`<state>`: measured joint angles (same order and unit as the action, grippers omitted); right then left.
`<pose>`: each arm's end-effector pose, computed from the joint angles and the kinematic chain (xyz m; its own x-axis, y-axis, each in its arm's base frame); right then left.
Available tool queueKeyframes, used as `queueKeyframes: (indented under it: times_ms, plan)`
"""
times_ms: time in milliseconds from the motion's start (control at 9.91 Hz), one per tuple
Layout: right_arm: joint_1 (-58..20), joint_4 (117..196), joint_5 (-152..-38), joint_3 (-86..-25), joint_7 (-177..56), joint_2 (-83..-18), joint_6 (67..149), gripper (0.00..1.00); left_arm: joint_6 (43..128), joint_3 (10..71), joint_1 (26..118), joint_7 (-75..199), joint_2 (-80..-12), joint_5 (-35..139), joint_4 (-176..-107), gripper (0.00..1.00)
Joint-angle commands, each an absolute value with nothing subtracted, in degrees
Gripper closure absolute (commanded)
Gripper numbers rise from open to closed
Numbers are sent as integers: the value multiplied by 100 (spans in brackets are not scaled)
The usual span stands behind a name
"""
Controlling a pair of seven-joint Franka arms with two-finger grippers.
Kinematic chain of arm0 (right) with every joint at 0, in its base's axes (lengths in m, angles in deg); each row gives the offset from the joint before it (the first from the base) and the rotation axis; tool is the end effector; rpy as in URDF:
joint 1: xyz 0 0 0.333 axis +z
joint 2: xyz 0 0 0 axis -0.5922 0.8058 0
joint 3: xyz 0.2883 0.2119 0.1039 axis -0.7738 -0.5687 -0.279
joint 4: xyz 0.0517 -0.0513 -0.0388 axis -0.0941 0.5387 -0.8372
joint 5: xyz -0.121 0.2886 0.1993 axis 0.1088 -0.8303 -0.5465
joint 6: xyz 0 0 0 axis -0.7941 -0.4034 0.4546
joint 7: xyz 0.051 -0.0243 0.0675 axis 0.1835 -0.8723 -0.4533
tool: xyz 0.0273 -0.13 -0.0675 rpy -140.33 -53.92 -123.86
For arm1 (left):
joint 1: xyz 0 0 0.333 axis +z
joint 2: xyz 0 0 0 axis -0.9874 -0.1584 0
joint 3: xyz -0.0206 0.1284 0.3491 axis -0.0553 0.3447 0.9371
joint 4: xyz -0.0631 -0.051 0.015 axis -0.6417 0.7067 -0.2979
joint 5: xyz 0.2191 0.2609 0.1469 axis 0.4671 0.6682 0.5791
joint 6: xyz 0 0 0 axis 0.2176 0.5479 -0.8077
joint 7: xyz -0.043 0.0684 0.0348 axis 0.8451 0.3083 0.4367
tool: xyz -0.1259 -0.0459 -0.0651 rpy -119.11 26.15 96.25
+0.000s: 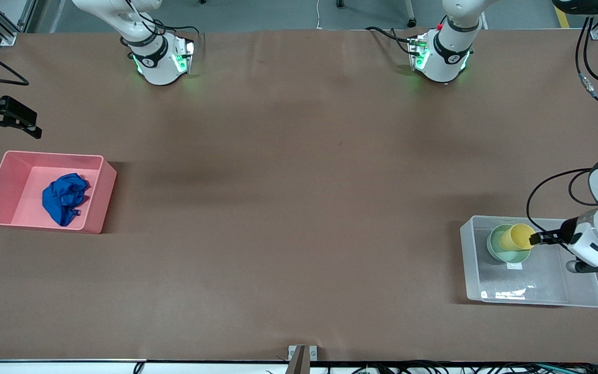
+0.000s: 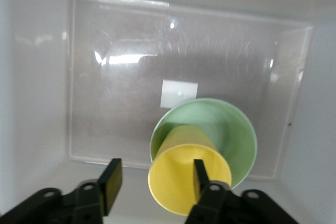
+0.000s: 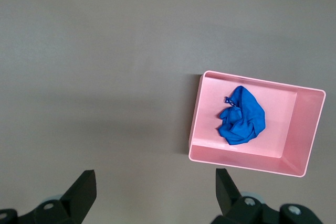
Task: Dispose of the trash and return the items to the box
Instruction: 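Open the left gripper and draw it back from the cup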
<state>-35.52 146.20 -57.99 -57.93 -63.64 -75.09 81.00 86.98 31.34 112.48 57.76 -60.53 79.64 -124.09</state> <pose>0.5215 -0.0193 0.6568 0.9944 0.1055 0.0099 0.1054 -0.9944 0.0086 0.7171 0.1553 0.3222 0.9983 0.0583 0.0088 0.0582 -0.9983 0.0093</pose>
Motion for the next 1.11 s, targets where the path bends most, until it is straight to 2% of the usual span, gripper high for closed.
queueKeyframes:
  times_ms: [0, 303, 606, 1009]
  plan:
    - [-3455, 14624, -5854, -5759, -6273, -7477, 8081, 0, 8490, 3000, 11244, 5783, -5694, 8064, -12357, 0]
    - [-3438, 14623, -5854, -5759, -6264, -7477, 8072, 0, 8305, 2613, 11323, 5678, -4912, 8073, -12295, 0]
    - [-3429, 14641, -5854, -5759, -6273, -7451, 8063, 0, 7612, 2218, 11323, 5800, -4103, 7890, -12304, 0]
    - [-3429, 14641, -5854, -5759, -6273, -7451, 8063, 0, 6558, 2190, 11323, 5678, -3485, 7239, -12287, 0]
